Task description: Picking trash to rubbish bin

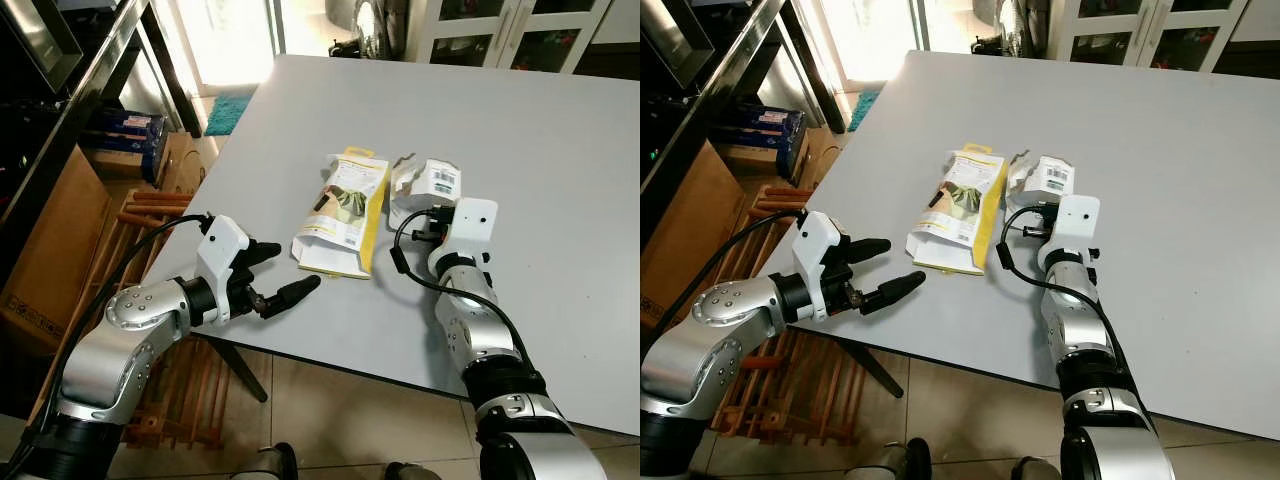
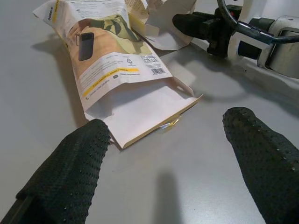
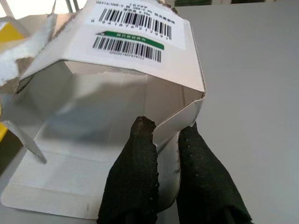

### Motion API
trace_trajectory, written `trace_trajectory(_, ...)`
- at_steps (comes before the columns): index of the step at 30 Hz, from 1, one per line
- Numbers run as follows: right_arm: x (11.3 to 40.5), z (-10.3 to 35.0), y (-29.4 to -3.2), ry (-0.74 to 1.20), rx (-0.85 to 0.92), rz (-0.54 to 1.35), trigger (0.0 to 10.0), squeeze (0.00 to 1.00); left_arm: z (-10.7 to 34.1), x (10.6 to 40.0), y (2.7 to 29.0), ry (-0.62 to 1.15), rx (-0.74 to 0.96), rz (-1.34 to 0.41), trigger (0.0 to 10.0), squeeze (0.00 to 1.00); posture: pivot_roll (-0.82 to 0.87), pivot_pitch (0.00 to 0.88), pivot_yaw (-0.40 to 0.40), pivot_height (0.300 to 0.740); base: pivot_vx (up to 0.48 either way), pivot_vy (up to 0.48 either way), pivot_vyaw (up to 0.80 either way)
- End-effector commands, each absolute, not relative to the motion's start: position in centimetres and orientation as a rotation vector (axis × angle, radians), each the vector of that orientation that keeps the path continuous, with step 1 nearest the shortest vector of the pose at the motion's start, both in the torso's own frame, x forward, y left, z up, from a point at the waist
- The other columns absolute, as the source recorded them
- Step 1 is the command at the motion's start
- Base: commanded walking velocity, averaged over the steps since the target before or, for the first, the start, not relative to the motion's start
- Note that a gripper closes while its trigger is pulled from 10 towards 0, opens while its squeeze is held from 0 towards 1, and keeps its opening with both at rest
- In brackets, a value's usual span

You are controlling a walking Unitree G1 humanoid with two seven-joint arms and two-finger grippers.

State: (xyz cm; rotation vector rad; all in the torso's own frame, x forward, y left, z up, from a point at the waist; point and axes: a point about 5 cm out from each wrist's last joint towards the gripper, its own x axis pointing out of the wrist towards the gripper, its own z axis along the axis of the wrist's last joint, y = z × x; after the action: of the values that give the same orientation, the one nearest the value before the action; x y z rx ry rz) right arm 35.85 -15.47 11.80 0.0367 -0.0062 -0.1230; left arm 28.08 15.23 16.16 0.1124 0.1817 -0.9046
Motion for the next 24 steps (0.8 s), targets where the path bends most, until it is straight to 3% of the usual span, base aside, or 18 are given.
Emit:
trace_trajectory(1,35.8,12.1,-16.0,-0.023,0.001,-0.168,0.0,0.0,16.4,28.2,15.2,0.174,0.121,-0.903,10.0,0.0,0.11,0.166,0.083,0.74,0.0,0.0,0.0)
trace_trajectory(24,34.2,18.3,-16.8,-0.297,-0.096,-0.298,0.0,0.0,17.0,29.0,14.8,0.127,0.113,-0.9,10.0,0.0,0.1,0.135,0.068,0.74,0.0,0.0,0.0)
